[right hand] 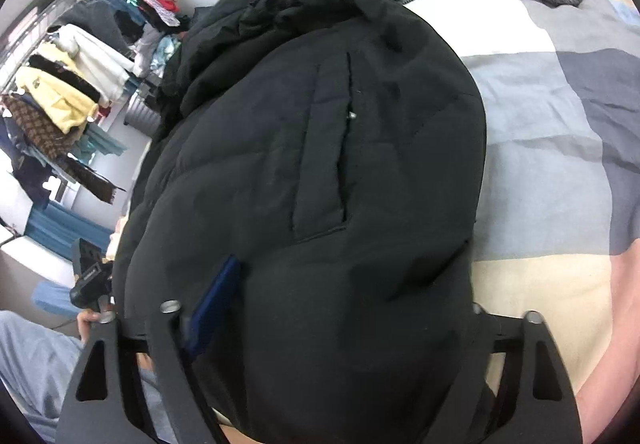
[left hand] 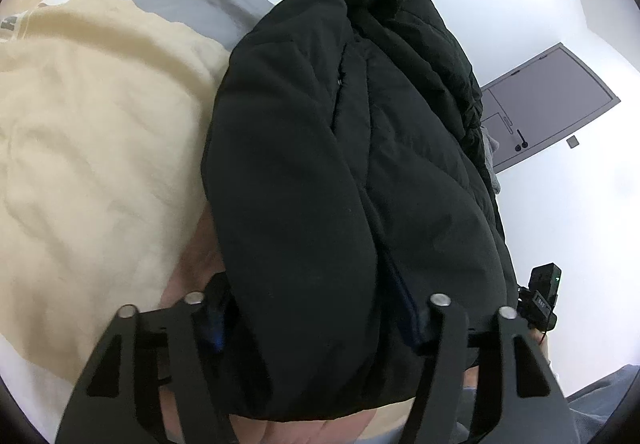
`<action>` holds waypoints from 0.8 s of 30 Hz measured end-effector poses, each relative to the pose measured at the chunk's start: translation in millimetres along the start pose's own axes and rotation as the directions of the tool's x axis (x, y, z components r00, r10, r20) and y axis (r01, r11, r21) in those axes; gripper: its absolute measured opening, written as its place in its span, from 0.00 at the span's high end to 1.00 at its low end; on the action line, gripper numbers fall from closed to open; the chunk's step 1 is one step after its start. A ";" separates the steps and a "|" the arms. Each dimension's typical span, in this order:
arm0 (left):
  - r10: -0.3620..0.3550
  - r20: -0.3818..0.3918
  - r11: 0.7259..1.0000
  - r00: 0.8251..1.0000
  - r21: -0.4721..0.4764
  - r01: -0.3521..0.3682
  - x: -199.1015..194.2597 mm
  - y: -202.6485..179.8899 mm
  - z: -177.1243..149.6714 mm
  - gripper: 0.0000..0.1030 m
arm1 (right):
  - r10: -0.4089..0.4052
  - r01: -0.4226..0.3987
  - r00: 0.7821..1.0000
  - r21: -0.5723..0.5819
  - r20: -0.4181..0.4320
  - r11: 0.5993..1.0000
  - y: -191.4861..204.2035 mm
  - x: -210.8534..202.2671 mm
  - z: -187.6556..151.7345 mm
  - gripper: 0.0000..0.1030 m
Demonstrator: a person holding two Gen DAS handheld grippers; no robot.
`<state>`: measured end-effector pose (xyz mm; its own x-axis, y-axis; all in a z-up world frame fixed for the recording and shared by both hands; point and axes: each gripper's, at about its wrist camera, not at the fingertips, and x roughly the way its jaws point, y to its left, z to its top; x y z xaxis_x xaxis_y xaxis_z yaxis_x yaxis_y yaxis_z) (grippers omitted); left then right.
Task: Fold large clothes
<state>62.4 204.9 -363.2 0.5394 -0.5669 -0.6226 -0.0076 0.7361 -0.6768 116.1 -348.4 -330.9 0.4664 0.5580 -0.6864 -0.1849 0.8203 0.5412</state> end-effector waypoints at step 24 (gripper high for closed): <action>-0.120 0.219 0.993 0.968 0.030 0.116 -97.8 -67.5 55.8 0.93 | 0.050 -0.002 0.973 -0.210 0.223 0.978 102.6 -101.1 69.8 0.94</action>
<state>57.2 231.3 -234.8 0.7074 -0.5566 -0.4357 0.0807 0.6760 -0.7325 110.3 -329.4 -172.1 0.6378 0.5565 -0.5325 -0.3638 0.8270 0.4286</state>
